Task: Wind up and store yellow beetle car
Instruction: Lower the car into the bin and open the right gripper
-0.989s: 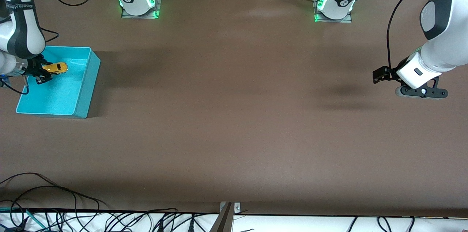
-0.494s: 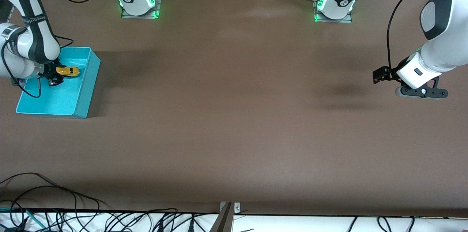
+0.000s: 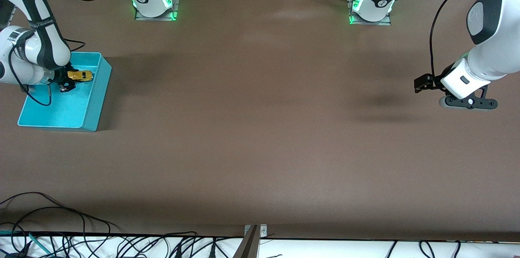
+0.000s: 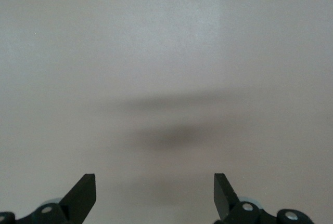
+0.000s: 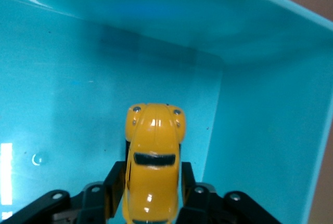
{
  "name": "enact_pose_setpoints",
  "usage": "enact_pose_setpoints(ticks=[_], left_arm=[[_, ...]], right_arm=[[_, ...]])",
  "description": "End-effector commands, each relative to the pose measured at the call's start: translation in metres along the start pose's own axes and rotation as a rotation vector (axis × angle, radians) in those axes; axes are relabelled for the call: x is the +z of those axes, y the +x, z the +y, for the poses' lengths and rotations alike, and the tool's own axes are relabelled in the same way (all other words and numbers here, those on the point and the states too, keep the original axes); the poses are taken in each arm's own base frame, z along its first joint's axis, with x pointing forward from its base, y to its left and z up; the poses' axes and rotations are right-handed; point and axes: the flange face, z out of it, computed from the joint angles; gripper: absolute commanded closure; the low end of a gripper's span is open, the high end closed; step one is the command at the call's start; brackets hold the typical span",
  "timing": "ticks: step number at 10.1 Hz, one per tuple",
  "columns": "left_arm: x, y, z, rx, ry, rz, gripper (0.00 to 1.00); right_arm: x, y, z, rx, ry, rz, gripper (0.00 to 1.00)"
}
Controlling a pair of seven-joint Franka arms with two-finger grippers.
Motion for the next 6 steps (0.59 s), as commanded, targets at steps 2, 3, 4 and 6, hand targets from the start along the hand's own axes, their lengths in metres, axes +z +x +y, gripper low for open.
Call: enact_pose_setpoints(ticks=[2, 3, 4, 6], left_arm=[[0.0, -0.001, -0.002, 0.014, -0.023, -0.005, 0.0], [0.0, -0.001, -0.001, 0.014, -0.023, -0.005, 0.0], [0.0, -0.001, -0.001, 0.013, -0.023, -0.005, 0.0], [0.0, -0.001, -0.001, 0.014, -0.023, -0.005, 0.0]], right_arm=[[-0.007, 0.0, 0.004, -0.006, 0.015, 0.018, 0.0], [-0.03, 0.001, 0.006, 0.002, 0.056, 0.037, 0.0], [-0.054, -0.002, 0.005, -0.01, 0.099, 0.059, 0.0], [-0.097, -0.019, -0.01, -0.051, 0.175, 0.101, 0.0]])
